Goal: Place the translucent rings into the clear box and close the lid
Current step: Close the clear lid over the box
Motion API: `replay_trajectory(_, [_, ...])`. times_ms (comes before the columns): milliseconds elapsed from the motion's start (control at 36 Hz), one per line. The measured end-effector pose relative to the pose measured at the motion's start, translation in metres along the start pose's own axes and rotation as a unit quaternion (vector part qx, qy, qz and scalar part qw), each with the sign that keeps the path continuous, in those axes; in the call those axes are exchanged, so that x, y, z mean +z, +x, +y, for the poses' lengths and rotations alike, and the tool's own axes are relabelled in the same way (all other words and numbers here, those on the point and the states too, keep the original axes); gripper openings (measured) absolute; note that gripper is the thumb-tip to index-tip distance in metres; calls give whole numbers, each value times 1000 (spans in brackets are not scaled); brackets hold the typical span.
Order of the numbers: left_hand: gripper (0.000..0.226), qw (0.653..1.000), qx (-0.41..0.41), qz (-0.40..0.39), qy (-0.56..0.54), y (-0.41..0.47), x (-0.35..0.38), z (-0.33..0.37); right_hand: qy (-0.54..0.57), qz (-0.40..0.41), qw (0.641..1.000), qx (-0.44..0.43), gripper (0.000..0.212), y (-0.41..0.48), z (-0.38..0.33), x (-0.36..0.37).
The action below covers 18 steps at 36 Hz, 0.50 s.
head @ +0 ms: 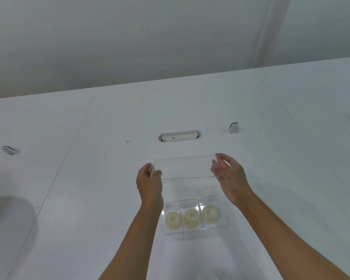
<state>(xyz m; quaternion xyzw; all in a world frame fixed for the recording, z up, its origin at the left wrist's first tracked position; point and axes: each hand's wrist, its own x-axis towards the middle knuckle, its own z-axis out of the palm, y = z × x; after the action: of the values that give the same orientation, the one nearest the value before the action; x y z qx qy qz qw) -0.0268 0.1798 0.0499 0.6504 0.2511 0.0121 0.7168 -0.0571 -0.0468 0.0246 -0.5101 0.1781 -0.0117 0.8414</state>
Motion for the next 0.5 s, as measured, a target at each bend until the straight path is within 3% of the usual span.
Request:
replay_trajectory(28, [8, 999, 10, -20, 26, -6, -7, -3, -21, -19, 1000, -2, 66, -6, 5, -6])
replay_trajectory(111, [32, 988, 52, -89, 119, -25, -23, -20, -100, -37, 994, 11, 78, -26, 23, -21])
replay_trajectory(167, [36, 982, 38, -107, 154, -34, -34, -35, -149, -46, 987, 25, 78, -38, 35, -31])
replay_trajectory(222, [23, 977, 28, -103, 186, -41, -47, -53, -199, -62, 977, 42, 79, -48, 44, -38])
replay_trajectory(306, [52, 968, 16, -94, 232, -51, -62, -77, -265, -72, 960, 55, 79, -59, 57, -45])
replay_trajectory(500, [58, 961, 19, -78, 264, -67, -67, -105, -354, -54, 932, 59, 81, -76, 78, -50])
